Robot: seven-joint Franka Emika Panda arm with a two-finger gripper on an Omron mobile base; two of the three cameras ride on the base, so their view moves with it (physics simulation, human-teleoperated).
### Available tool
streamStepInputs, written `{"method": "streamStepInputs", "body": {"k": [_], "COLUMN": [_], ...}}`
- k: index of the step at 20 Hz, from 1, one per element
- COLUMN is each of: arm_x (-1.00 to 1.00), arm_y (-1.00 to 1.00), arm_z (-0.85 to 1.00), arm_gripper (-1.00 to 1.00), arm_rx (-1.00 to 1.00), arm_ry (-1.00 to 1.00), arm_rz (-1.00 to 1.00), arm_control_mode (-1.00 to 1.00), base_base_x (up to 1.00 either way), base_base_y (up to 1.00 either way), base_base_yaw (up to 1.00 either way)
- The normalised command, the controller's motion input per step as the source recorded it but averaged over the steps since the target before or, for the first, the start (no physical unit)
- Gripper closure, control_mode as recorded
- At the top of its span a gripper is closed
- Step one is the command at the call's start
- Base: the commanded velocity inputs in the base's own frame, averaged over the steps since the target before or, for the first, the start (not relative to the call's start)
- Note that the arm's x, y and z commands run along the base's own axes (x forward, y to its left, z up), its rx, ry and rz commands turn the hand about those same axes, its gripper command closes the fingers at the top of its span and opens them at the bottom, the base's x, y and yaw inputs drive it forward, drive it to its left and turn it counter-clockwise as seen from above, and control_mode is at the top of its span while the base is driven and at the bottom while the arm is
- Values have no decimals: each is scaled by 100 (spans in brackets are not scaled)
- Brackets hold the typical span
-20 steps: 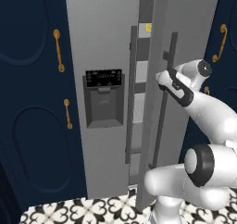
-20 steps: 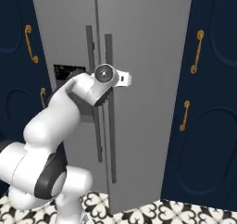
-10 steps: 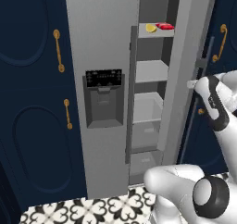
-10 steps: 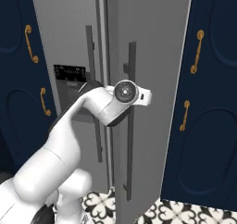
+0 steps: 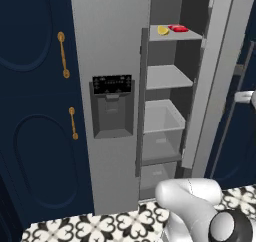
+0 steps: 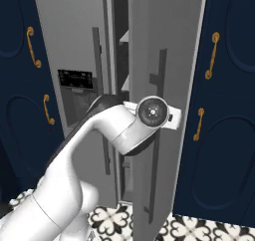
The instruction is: Grab a lemon wedge from the fridge and one ice cube from the ice bowl, and put them in the glass of lemonade.
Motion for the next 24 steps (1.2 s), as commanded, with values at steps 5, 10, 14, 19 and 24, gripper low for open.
{"method": "streamStepInputs", "body": {"k": [5,10,14,19,24], "arm_x": [-53,0,2,3,20], "arm_y": [30,97,95,82,25], "arm_z": [72,19,0,-1,-20], "arm_gripper": [-100,-100,-100,-100,-100], "arm_rx": [-19,-46,-54,-50,-27], "arm_ry": [0,13,33,27,2], "arm_rz": [0,0,3,3,0], "arm_control_mode": [-100,-100,-100,-100,-100], "base_base_x": [0,0,0,0,0], "base_base_y": [0,0,0,0,0], "base_base_yaw": [0,0,0,0,0]}}
